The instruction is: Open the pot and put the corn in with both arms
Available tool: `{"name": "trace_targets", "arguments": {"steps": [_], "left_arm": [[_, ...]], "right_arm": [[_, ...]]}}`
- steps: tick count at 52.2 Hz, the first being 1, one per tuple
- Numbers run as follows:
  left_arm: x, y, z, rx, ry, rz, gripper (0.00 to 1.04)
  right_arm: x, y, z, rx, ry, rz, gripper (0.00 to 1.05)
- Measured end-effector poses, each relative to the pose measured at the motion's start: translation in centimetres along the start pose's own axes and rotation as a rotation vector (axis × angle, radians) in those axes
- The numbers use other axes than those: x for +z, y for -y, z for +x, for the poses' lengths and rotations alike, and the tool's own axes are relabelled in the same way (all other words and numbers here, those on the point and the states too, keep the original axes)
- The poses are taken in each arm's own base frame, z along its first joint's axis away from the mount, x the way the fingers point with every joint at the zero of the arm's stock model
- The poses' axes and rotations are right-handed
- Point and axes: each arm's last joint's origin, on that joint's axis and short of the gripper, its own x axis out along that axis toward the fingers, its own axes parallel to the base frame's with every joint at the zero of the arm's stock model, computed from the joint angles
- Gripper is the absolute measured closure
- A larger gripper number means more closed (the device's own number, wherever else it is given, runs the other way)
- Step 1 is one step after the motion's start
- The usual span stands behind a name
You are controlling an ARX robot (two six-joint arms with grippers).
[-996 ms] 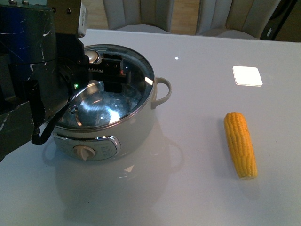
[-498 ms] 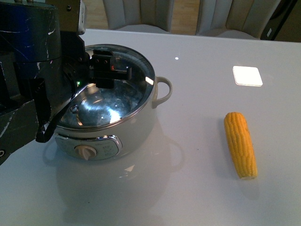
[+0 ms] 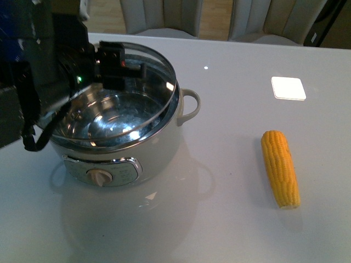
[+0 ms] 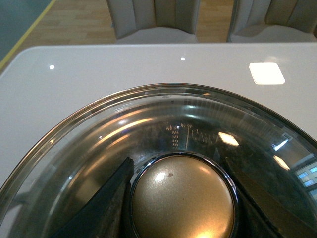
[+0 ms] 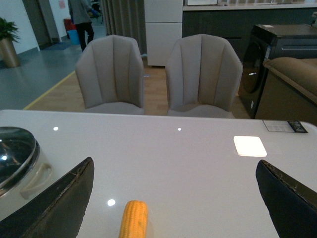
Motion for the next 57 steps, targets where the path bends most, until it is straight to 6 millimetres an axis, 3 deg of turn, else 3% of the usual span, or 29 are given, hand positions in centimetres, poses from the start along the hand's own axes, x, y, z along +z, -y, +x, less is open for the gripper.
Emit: {"name": "trace_targets", "arguments": {"steps": [14,22,28,45,53,57], "left_arm": [[4.4,-2.6,-1.4,0.054,0.100,-0.020,0.60],[6.5,-4.9,-2.2,0.097,0.157,-0.042,0.60],[7.3,-7.8,-2.5,0.174,0.190,-0.046,0.60],[4.1,-16.0,-2.2,0.467,0.149,-0.052,0.60],[0.2,-19.3,-1.5,0.594,0.064,-0.077,0.60],[-1.1,-19.9,-1.3,0.614,0.038,-0.083,0.60]], "right_arm": [[0.0,0.0,0.0,0.000,0.000,0.000,0.09],[0.0,0.0,0.0,0.000,0.000,0.000,0.09],[0.0,0.0,0.0,0.000,0.000,0.000,0.09],[0.0,0.0,0.0,0.000,0.000,0.000,0.09],[0.0,0.0,0.0,0.000,0.000,0.000,0.09],[0.0,0.0,0.0,0.000,0.000,0.000,0.09]]}}
